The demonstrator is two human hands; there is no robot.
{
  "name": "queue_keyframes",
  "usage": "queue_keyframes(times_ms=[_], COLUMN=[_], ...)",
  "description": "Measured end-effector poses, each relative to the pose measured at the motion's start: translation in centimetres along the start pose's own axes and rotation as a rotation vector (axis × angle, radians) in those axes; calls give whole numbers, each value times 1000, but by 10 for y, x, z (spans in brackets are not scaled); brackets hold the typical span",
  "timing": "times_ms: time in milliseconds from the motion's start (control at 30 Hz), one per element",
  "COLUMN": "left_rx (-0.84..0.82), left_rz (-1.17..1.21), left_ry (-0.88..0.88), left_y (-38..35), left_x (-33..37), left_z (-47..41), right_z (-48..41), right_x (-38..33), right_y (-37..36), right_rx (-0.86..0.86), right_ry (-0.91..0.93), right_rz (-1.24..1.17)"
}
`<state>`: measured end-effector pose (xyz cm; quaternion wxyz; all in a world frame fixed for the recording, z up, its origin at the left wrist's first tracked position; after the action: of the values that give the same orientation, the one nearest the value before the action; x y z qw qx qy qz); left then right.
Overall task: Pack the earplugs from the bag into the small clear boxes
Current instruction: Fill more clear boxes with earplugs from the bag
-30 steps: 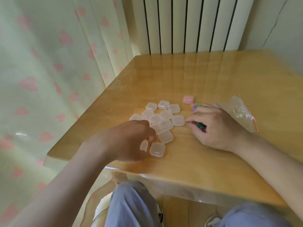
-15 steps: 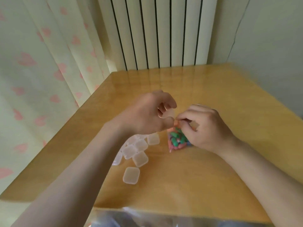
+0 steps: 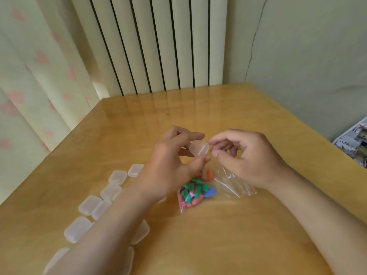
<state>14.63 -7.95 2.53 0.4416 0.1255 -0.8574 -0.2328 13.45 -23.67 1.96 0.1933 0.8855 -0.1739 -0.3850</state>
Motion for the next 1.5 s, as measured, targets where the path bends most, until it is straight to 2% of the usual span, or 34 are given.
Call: queue_keyframes(times_ms=[133, 333, 667, 867, 1033, 1200, 1300, 1367, 1433, 1500], left_rx=[-32, -38, 43, 50, 46, 137, 140, 112, 106, 129], left_rz=[4, 23, 20, -60, -109, -40, 260, 411, 434, 406], left_ry=[-90, -100, -155, -249, -248, -108, 167, 283, 345, 422], left_y=[-2, -2, 2, 1, 1, 14, 16, 12, 9, 11], left_x=[7, 8, 14, 20, 19, 15, -5, -10, -14, -24], left_z=[9, 12, 15, 18, 17, 13, 11, 10, 10, 10], right_z=[3, 4, 5, 6, 6, 8, 8, 8, 5, 1], right_x=[1, -1, 2, -2, 1, 2, -1, -3, -4, 0], right_y=[-9, -12, -15, -21, -24, -29, -30, -29, -23, -6], right_rx=[-26, -61, -75, -102, -91, -123, -139, -162, -152, -62], right_ry=[-97, -164, -168, -179, -205, -223, -215, -214, -203, -198], right_rz=[-133, -241, -306, -291, -280, -242, -272, -274, -236, -180])
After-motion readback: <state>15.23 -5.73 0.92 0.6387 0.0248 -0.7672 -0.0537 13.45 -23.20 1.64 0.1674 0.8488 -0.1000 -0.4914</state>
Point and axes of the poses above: each hand's wrist, its own z-axis away from the middle knuckle, its own y-axis out of the back of the hand, x = y × z, the point moved 9 cm from there along -z, towards the middle knuckle, and after that the axes turned 9 degrees about y, right-handed, at the moved point
